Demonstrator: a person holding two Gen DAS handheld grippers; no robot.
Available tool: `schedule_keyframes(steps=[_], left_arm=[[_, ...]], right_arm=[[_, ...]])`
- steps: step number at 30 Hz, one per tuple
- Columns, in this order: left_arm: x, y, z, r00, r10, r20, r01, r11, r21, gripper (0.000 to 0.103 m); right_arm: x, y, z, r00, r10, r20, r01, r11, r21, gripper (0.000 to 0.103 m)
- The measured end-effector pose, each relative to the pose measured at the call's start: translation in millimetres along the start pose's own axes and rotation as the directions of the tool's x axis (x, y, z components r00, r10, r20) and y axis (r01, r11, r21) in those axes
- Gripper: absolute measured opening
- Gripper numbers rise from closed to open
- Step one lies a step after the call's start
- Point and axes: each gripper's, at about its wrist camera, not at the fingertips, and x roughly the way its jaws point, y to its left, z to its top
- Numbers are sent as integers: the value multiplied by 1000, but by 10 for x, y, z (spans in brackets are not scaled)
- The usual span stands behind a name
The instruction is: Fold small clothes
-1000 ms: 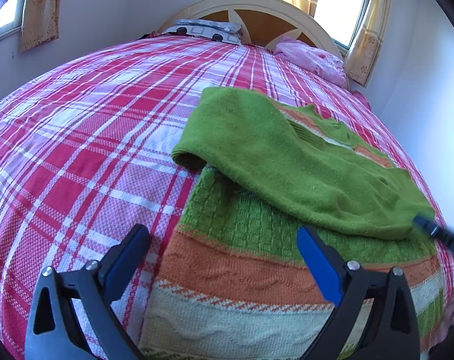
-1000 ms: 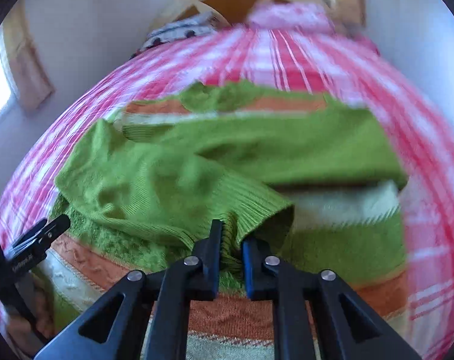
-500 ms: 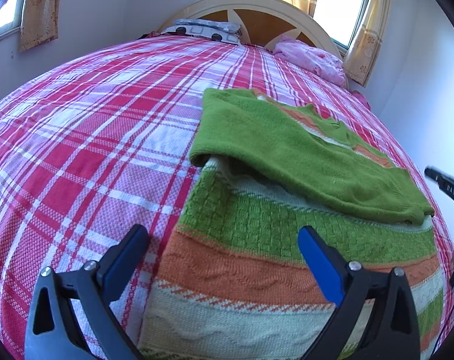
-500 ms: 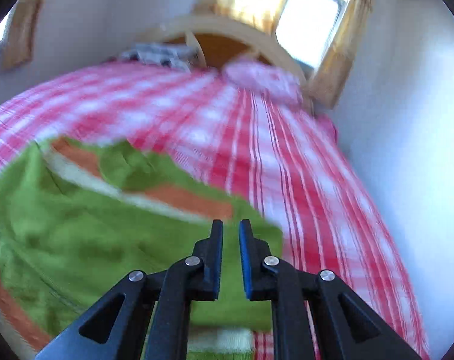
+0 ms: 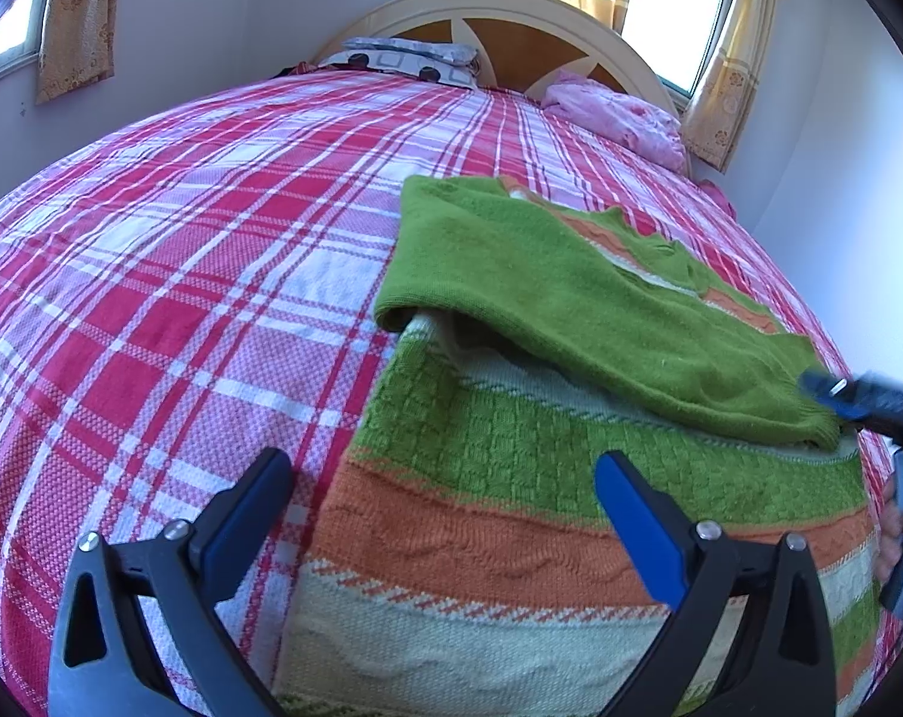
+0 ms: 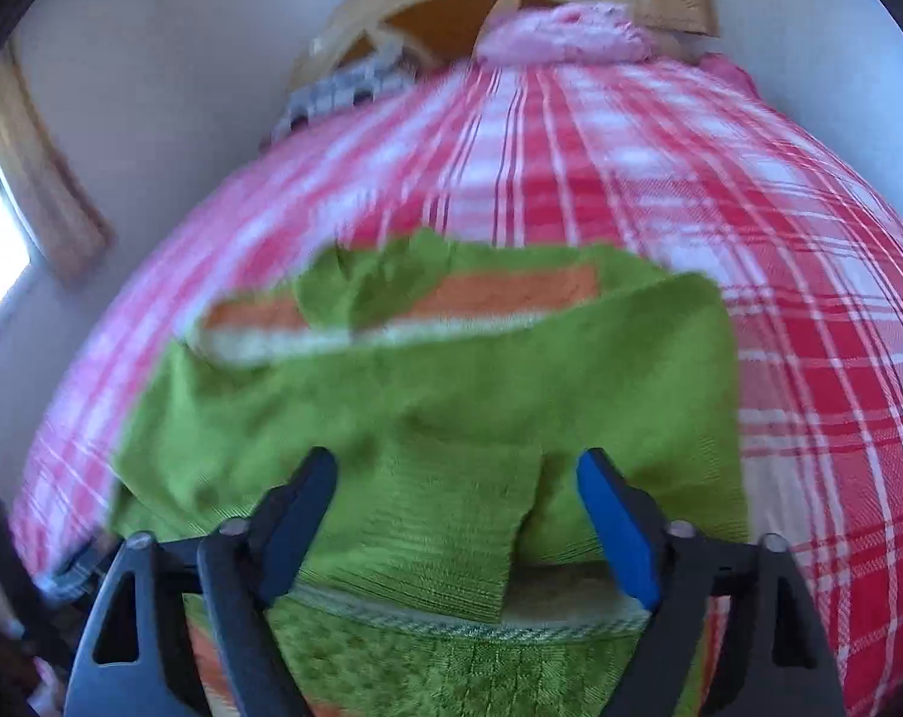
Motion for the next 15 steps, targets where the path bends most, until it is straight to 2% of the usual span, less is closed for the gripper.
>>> schedule_keyframes(steps=[1,2,3,4,5,7,9,10,11,13,15], left_arm=[[-1,-2,-1,1000,0,0,0,1000,0,103],[-1,-2,0,1000,1,0,-1,1000,0,103],[0,-2,0,1000,1,0,-1,1000,0,103],[2,0,0,1000,1,0,-1,1000,1,103],[-1,-1,-1,1000,0,0,0,1000,0,103],[0,0,0,1000,0,0,0,1000,0,103],[2,0,1,1000,-1,0,1,1000,-2,103],[-2,-2,-1,1000,0,0,0,1000,0,103],[-2,-2,-1,1000,1,0,-1,1000,0,103],[-2,-1,-1,1000,1,0,-1,1000,0,103],[-1,1,-1,1000,0,1,0,1000,-1,103]], right_arm=[[106,45,-25,999,-30,-39,29,999,-33,45],[212,107,-65,995,-85,-58,80,994,-81,42],[219,176,-94,993,-115,-41,109,986,-126,39],[210,248,-108,992,-124,-32,117,979,-168,20],[188,310,-104,992,-119,-41,110,975,-191,10],[78,383,-70,988,-157,-3,153,966,-211,6],[-145,510,-18,976,-188,108,211,938,-274,6],[-219,548,6,966,-211,152,248,923,-294,6],[-313,586,54,944,-250,216,309,897,-316,6],[-406,606,118,912,-294,286,382,862,-333,6],[-353,557,178,904,-314,290,404,848,-342,6]])
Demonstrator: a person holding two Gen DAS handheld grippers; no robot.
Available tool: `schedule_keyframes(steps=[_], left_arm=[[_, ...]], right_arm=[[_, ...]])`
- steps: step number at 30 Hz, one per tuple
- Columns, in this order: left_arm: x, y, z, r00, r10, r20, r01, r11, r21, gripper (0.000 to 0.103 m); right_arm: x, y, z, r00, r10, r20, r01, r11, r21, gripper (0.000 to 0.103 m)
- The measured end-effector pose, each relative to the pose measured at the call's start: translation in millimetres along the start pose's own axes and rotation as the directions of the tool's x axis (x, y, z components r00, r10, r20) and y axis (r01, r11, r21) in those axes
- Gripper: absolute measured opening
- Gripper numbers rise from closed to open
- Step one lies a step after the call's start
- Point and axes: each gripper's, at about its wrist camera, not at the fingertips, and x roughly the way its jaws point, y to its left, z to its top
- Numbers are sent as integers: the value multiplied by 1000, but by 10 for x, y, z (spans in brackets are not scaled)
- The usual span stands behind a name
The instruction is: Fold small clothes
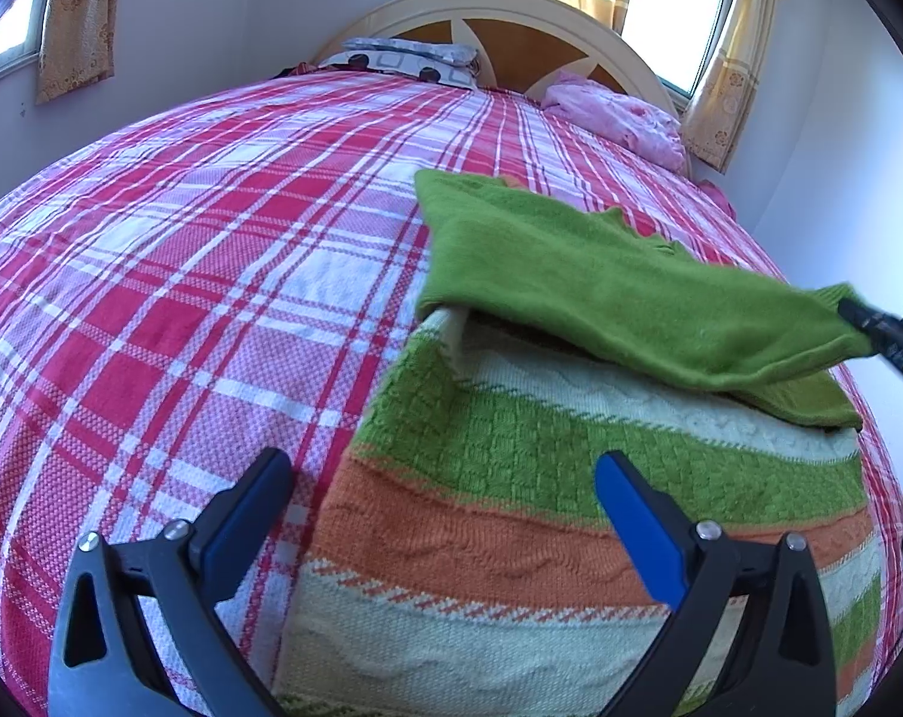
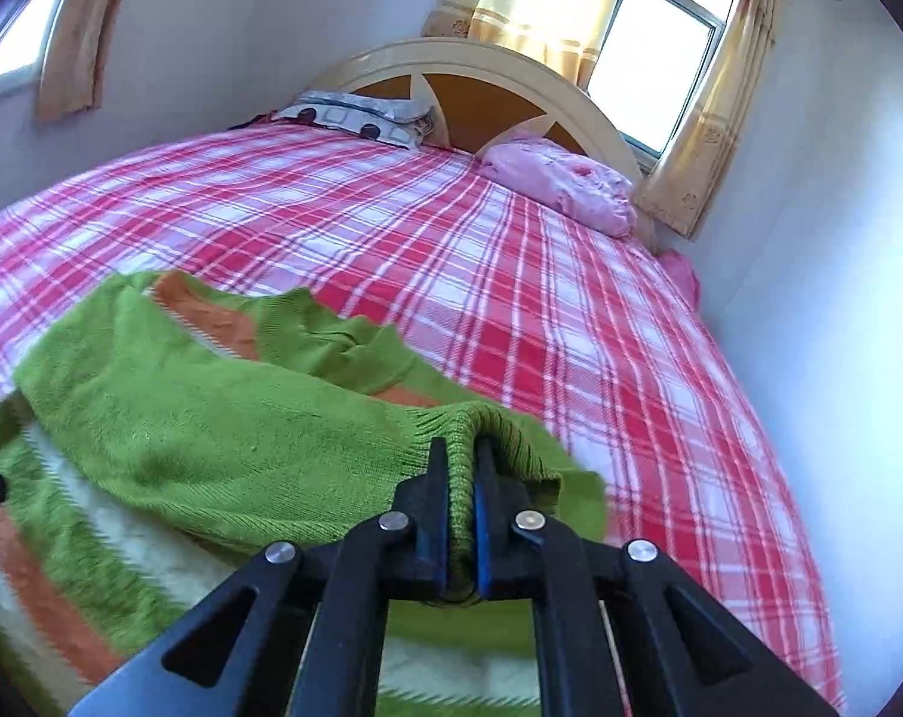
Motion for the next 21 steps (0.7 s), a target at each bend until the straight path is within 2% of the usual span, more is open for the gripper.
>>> schedule_keyframes(steps=[3,4,5,6,7,8,10,13,16,21], left_arm=[[5,-1,1,1000,1,0,-1,1000,1,103],[1,0,-1,1000,1,-1,-1,1000,2,103],[2,0,-1,1000,1,-1,-1,1000,2,103],[4,0,1,1000,2,-2,-2,1000,2,103],[5,-1,4,1000,2,-2,-2,1000,3,103],[5,-5,7,1000,1,-2,-1,1000,2,103],[7,0,15,1000,-2,-3,2,1000,1,103],[7,-2,14,1000,-2,-4,2,1000,-1,103],[7,-9,14,1000,-1,-5,1,1000,0,103],[5,-12,11,1000,-1,-8,1,1000,1,103]], right_arm=[[308,16,-148,998,10,-60,-12,1000,-29,7],[439,31,-200,995,24,-100,-27,999,-33,10],[628,55,-295,984,33,-175,-39,999,-31,15],[759,54,-370,975,39,-218,-45,999,-22,15],[750,35,-390,981,44,-191,-47,999,-10,18],[732,-20,-361,979,38,-198,-38,999,7,29],[695,-117,-306,977,34,-209,-26,999,39,43],[367,-366,-263,988,36,-153,-12,988,157,44],[-312,-602,-345,995,94,-34,-81,955,285,44],[-1284,-623,-710,988,147,41,-152,929,338,45]])
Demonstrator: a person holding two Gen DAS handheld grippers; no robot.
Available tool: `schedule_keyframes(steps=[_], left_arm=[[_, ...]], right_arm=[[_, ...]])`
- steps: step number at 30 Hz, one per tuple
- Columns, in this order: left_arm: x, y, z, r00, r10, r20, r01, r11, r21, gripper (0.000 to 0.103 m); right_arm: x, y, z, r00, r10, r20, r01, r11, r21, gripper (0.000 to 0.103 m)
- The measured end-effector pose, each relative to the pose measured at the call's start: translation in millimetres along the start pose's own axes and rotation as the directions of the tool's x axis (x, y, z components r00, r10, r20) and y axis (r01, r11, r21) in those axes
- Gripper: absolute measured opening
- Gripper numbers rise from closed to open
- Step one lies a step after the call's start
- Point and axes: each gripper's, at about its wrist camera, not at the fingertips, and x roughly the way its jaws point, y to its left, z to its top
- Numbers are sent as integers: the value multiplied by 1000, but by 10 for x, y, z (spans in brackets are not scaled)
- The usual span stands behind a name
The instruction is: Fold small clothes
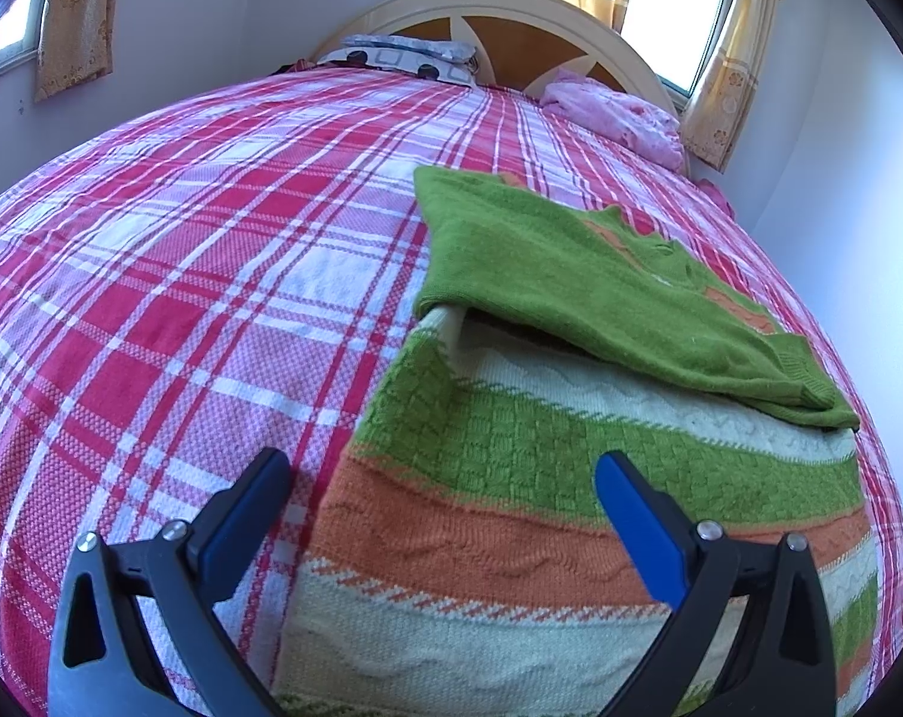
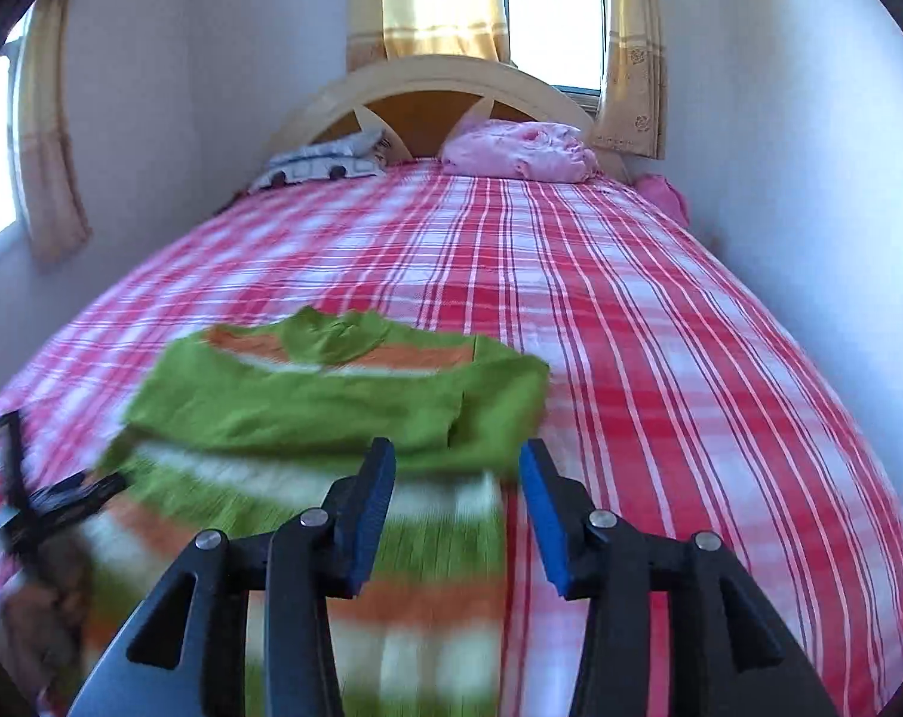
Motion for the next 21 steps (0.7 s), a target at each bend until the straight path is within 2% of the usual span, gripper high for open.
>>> schedule_keyframes(steps=[5,9,11,13,17,21], left_arm=[[-88,-163,-110,997,62,-46,-56,992,111,103],[-347,-294,-377,998,48,-40,-41,984,172,103],[-431,-368,-460,997,71,-31,-63,977,203,103],[-507,-465,-529,995,97,-24,-88,965,248,103],[-591,-590,-500,995,104,-9,-97,950,297,103],[-601,-680,-334,995,93,20,-95,950,299,103]], right_arm=[[-535,-63,-586,1000,18,-12,-16,995,94,45],[-605,-96,-945,999,40,-21,-35,982,185,45],[-535,-60,-1082,997,65,-37,-55,976,211,45],[-467,-12,-1162,995,83,-50,-69,970,234,45],[-376,102,-1241,989,139,-57,-117,950,291,45],[-348,243,-1107,989,143,-39,-130,965,227,45]])
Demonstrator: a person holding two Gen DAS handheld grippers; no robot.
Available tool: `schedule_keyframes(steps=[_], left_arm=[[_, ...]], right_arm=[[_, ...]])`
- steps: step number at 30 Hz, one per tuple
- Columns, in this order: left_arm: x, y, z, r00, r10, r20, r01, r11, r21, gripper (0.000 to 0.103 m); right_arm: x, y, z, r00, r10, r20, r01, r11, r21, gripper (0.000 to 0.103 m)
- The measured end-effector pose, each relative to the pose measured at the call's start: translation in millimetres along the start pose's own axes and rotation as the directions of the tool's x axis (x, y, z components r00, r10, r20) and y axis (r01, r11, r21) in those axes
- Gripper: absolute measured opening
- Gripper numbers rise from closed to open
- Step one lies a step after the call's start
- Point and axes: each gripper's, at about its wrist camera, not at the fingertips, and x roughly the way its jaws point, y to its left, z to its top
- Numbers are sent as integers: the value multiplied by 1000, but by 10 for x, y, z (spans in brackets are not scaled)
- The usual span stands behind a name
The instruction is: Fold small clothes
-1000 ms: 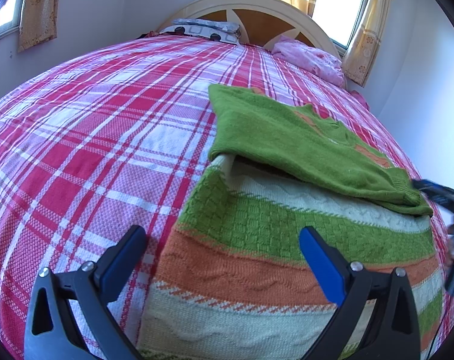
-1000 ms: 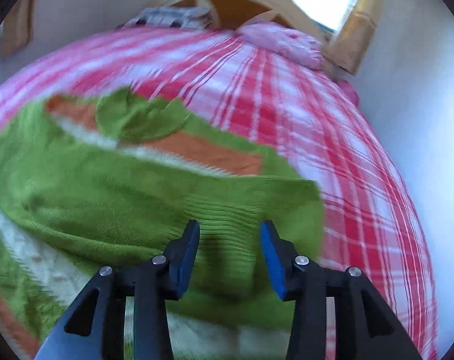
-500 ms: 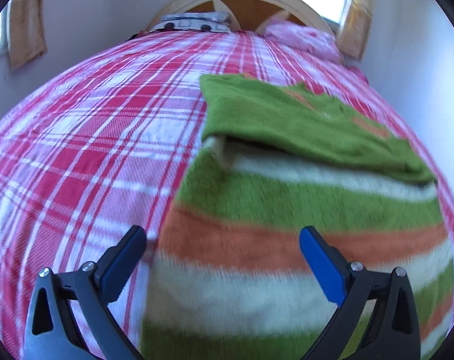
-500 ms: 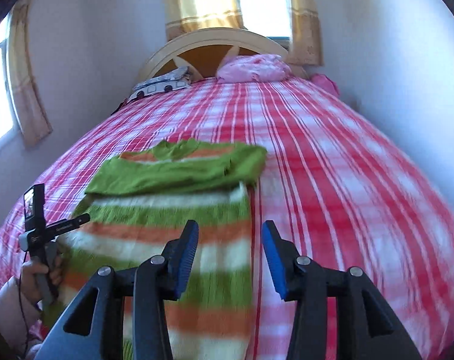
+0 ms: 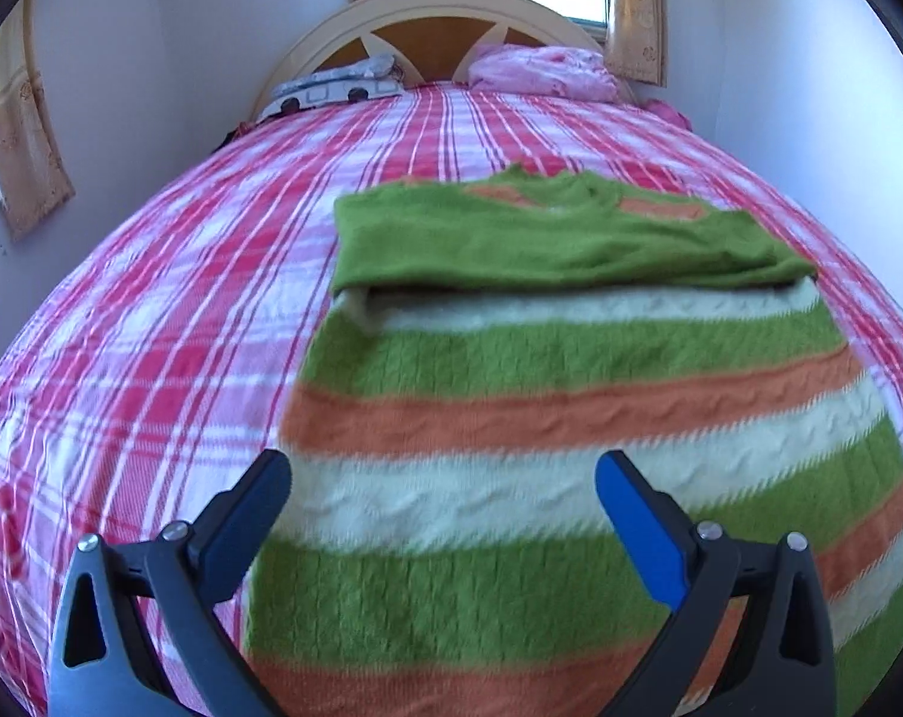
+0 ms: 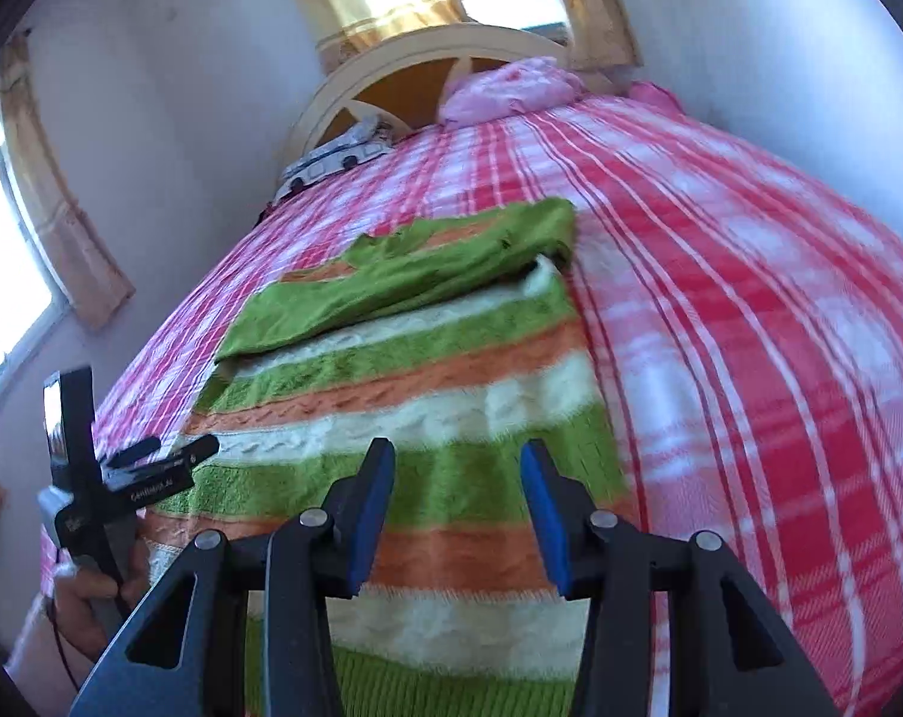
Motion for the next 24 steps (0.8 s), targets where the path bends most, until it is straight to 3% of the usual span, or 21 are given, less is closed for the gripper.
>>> schedule_keyframes(steps=[3,7,10,16,22,24], left_arm=[[81,0,152,1000,-3,0,3,1000,-3,103],[250,60,434,1000,16,3,-16,999,-31,103],[406,171,739,999,35,19,-33,994,-106,103],[990,172,1271,997,70,-43,-76,984,-161,103],[1646,338,1162,974,144,-173,-175,968,-179,103],[1673,532,1077,983,65,-174,-112,954,-279,103]], right_arm=[[14,108,136,998,-42,37,44,997,-62,45],[125,126,280,997,-51,51,54,997,-60,45],[346,121,440,998,-63,31,65,995,-75,36],[835,-20,926,993,-120,18,121,989,-83,36],[1511,-35,1293,991,-125,-46,118,985,-127,36],[1686,-22,1356,990,-127,-61,116,982,-151,36]])
